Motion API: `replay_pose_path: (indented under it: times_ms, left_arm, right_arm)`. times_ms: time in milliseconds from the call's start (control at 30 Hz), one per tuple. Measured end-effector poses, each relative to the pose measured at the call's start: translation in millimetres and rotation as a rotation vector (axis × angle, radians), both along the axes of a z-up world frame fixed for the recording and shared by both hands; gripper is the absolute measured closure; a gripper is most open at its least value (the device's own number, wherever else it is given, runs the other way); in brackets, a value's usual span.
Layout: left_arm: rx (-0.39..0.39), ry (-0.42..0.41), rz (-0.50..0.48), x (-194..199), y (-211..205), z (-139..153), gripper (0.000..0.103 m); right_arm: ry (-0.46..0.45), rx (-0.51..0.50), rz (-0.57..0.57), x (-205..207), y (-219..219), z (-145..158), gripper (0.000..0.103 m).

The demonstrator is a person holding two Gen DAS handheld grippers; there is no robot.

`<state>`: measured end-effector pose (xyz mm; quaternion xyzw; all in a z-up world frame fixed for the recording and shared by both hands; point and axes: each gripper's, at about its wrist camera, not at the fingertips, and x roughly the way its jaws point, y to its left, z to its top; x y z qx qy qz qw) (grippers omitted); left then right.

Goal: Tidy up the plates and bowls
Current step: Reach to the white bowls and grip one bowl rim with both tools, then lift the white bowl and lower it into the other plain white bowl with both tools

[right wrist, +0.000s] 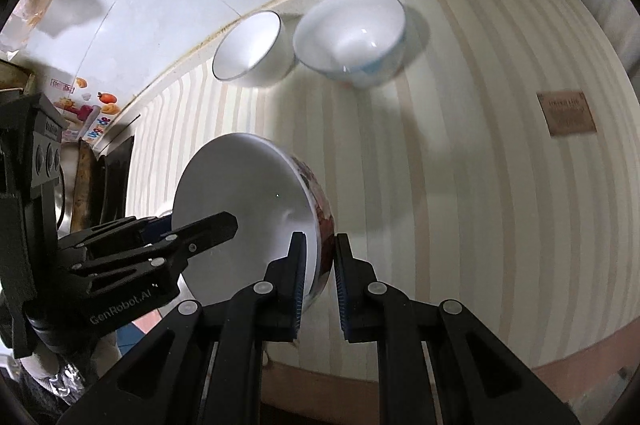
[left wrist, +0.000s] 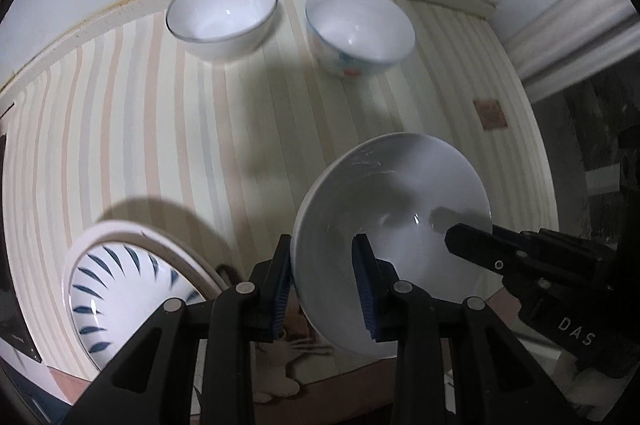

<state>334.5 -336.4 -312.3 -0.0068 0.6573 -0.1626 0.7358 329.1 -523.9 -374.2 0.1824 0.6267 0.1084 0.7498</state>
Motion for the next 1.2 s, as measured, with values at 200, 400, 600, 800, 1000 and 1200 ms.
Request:
replay_pose_path:
  times_ms: [200,400,600,800,1000,1200]
  left_arm:
    - [0.035,0.036,-0.01,-16,-7,-32,0.076]
    - [0.069,0.058,-0.033,-24,-16,-55,0.076]
    - [0.092,0.058,-0.047,-25,-25,-63,0.076]
    - [0.099,0.063,-0.052,-23,-36,-67,0.076]
    - [0.099,0.074,-0.061,-16,-36,-61,0.076]
    - [0.094,0.051,-0.039,-4,-22,-32,0.076]
  right_arm:
    - [0.022,0.005,-0.017,-22,-3,-23,0.087]
    - [0.043,-0.001,-0.021,-33,-6,-52,0.087]
    - [0.056,0.001,-0.024,-37,-12,-63,0.087]
    - [0.072,0.0,-0.02,-32,-4,-69,0.087]
    - [0.091,0.013,-0.017,-27,-6,-75,0.087]
    - [0.121,0.046,-0.025,-23,-15,-72,0.087]
